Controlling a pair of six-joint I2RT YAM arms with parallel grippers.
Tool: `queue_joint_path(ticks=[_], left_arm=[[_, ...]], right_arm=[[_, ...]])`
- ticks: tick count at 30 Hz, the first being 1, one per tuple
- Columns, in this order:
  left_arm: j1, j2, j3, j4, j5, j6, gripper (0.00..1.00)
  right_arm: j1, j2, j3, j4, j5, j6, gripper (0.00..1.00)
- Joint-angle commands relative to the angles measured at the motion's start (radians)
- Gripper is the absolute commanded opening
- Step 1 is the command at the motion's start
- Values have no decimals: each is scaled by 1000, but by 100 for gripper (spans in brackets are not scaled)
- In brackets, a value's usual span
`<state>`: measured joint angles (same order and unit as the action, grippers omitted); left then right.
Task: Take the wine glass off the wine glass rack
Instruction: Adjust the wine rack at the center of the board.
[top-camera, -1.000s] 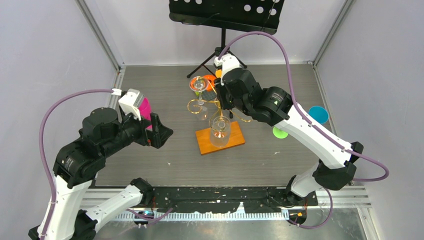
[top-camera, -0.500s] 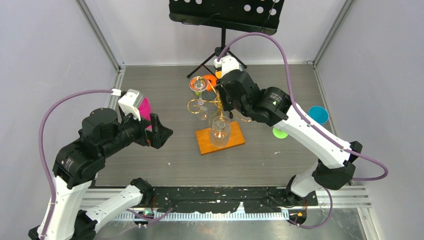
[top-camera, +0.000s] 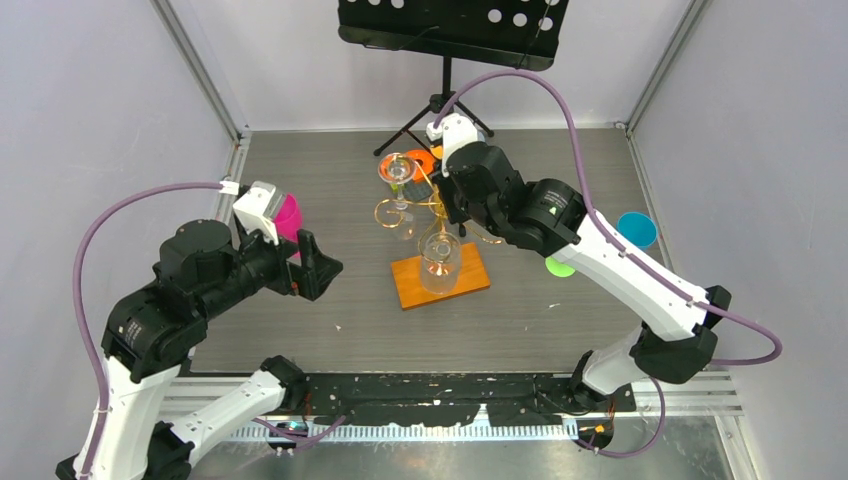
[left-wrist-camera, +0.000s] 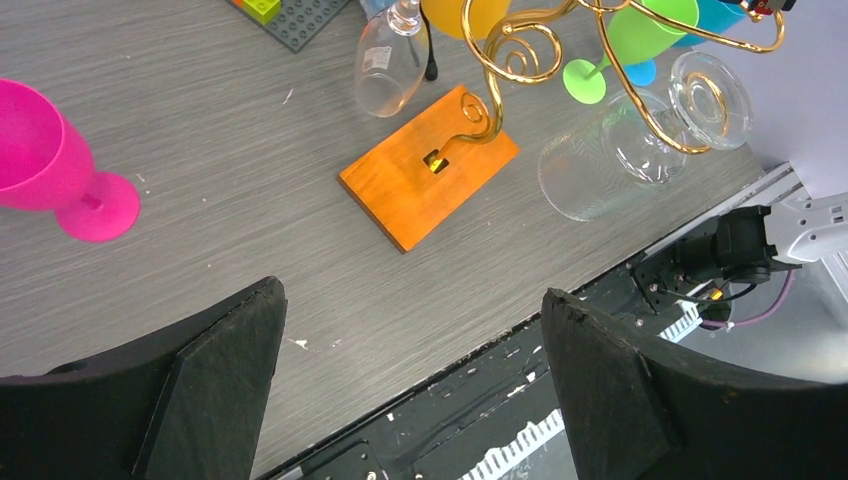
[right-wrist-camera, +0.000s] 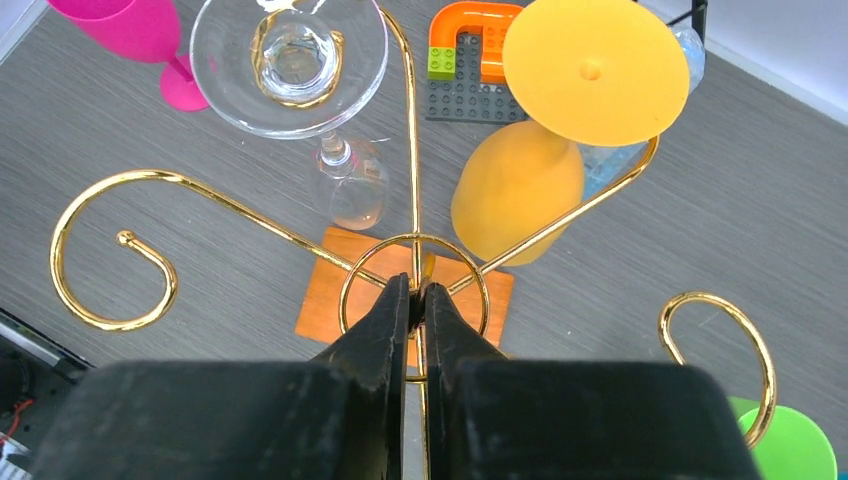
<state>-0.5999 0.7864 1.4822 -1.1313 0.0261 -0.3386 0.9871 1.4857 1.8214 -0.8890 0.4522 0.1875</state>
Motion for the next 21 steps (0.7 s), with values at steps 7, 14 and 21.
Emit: queue_joint_path(ticks=[7, 14, 21], left_arm=[[5, -9, 27, -11, -16, 10, 96], [6, -18, 33, -16, -13, -1, 96], [6, -32, 45, -27, -13, -12, 96]], right_arm=[[-49, -145, -82, 173, -242, -215, 6], [-144, -181, -117, 200, -471, -256, 6], [-185, -169, -111, 201, -656, -361, 6]])
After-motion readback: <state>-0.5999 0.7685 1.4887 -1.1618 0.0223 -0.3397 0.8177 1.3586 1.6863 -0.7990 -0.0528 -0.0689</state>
